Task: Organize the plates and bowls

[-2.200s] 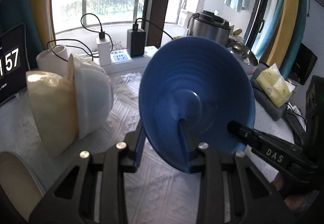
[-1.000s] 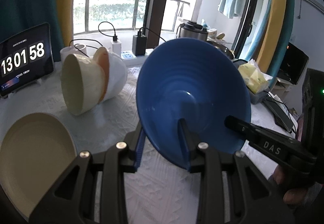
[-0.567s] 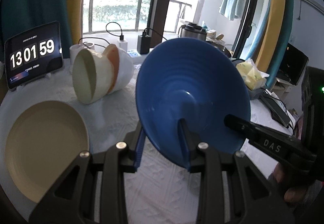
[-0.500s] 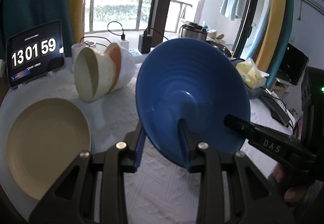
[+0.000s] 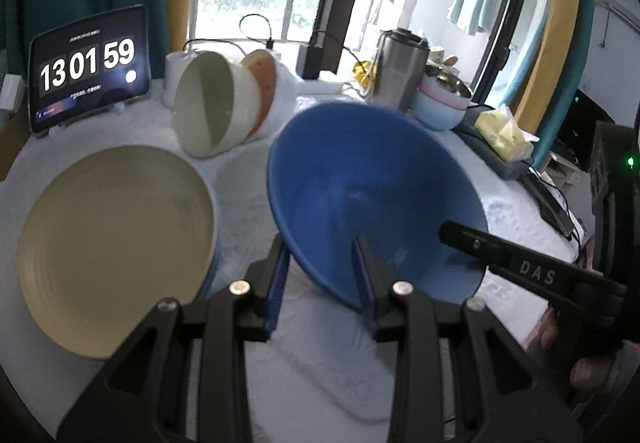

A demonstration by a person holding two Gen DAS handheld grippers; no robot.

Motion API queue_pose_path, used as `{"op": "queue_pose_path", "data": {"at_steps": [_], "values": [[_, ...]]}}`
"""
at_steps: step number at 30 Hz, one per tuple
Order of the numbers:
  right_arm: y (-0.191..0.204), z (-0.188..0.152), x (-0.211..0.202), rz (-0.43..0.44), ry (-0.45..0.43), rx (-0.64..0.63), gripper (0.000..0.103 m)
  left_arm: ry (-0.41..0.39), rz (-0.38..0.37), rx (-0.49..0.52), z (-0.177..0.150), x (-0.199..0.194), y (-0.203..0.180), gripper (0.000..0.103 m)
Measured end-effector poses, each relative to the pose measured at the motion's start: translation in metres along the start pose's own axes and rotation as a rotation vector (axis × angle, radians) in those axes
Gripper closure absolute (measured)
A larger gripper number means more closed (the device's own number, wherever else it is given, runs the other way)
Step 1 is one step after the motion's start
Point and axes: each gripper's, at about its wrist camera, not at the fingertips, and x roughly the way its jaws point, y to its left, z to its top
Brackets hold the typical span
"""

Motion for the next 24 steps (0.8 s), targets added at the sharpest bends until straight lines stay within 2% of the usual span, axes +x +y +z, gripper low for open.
{"op": "queue_pose_path", "data": {"at_steps": [7, 13, 24], "values": [[0.008, 0.001, 0.000, -0.011, -0.005, -0.002, 0.080, -0.017, -0.018, -0.007, 0.001, -0.009, 0.004, 0.069], [0.007, 0.006, -0.011, -0.031, -0.048, 0.009, 0.078, -0.014, -0.017, -0.017, 0.004, -0.010, 0.007, 0.069], [0.012, 0.016, -0.026, -0.033, -0.091, -0.007, 0.078, -0.081, 0.011, -0.011, 0.014, -0.033, 0.013, 0.069]]}}
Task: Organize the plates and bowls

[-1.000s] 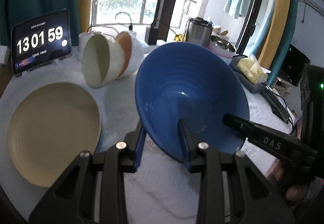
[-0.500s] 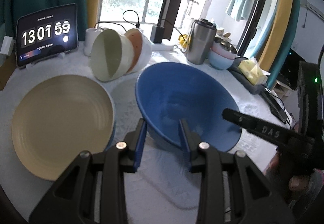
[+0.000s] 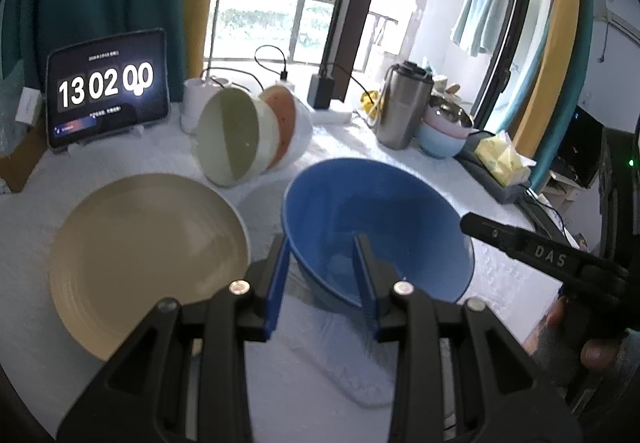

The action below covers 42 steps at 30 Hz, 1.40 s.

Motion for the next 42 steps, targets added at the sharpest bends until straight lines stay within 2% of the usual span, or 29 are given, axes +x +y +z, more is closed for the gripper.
{"op": "queue_pose_path", "data": {"at_steps": [17, 21, 42], "values": [[0.032, 0.017, 0.002, 0.017, -0.020, -0.051, 0.078, -0.033, 0.030, -0.020, 0.018, -0.004, 0.026, 0.067], [0.043, 0.022, 0.006, 0.020, -0.017, -0.069, 0.078, -0.044, 0.030, -0.033, 0.024, -0.005, 0.035, 0.057], [0.101, 0.050, 0.042, 0.046, 0.004, -0.148, 0.077, -0.068, 0.097, -0.033, 0.063, 0.009, 0.092, 0.057]]}}
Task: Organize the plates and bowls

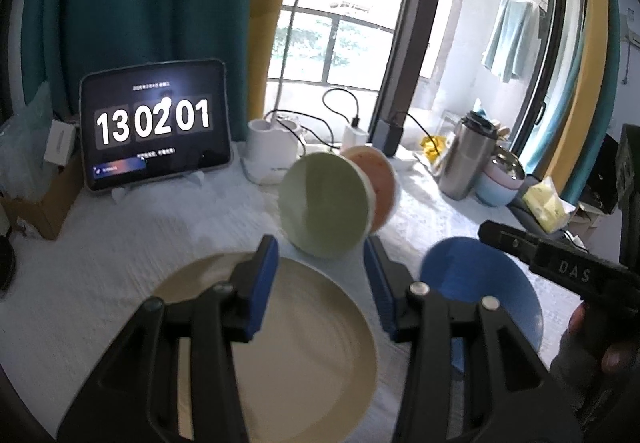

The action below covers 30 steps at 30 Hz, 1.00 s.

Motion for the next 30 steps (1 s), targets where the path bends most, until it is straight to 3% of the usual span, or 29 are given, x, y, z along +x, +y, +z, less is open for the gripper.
{"op": "queue_pose_path", "data": {"at_steps": [20, 22, 24, 30], "values": [[0.043, 0.028, 0.059, 0.050, 0.049, -0.053, 0.077, 0.010, 0.048, 0.072, 0.037, 0.046, 0.031, 0.057], [0.047, 0.031, 0.065, 0.049, 0.055, -0.062, 0.075, 0.020, 0.048, 0.086, 0.039, 0.054, 0.031, 0.057], [0.049, 0.034, 0.072, 0.050, 0.062, -0.069, 0.066, 0.033, 0.045, 0.096, 0.041, 0.064, 0.031, 0.057], [0.056, 0.038, 0.092, 0.035, 0.092, -0.090, 0.065, 0.061, 0.037, 0.093, 0.042, 0.080, 0.032, 0.057]]}}
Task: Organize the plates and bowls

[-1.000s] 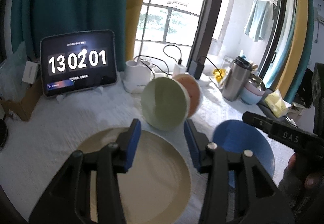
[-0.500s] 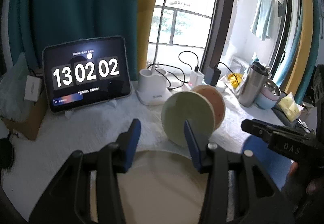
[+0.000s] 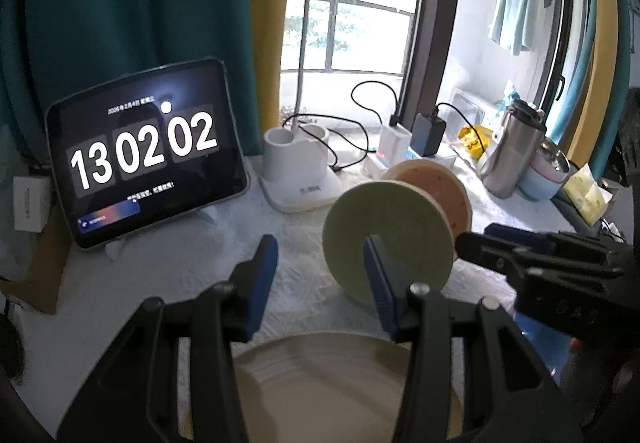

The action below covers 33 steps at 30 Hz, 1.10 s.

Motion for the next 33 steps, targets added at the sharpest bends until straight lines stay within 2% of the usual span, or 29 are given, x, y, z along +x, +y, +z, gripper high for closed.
{"op": "queue_pose_path", "data": {"at_steps": [8, 14, 20, 25, 29, 33], "values": [[0.005, 0.008, 0.023, -0.038, 0.042, -0.017, 0.065, 0.012, -0.012, -0.030, 0.000, 0.011, 0.008, 0.056], [-0.005, 0.013, 0.047, -0.050, 0.119, 0.078, 0.065, 0.032, -0.017, -0.056, -0.002, 0.021, 0.017, 0.056], [-0.014, 0.018, 0.053, -0.021, 0.115, 0.126, 0.066, 0.064, -0.024, -0.061, -0.006, 0.035, 0.019, 0.056], [-0.021, 0.019, 0.050, -0.028, 0.083, 0.152, 0.074, 0.076, -0.027, -0.057, -0.006, 0.042, 0.017, 0.056], [-0.034, 0.015, 0.052, 0.010, 0.100, 0.200, 0.081, 0.080, -0.024, -0.064, -0.006, 0.043, 0.017, 0.056], [-0.039, 0.011, 0.056, 0.080, 0.136, 0.237, 0.081, 0.090, -0.020, -0.060, -0.008, 0.045, 0.016, 0.056]]}}
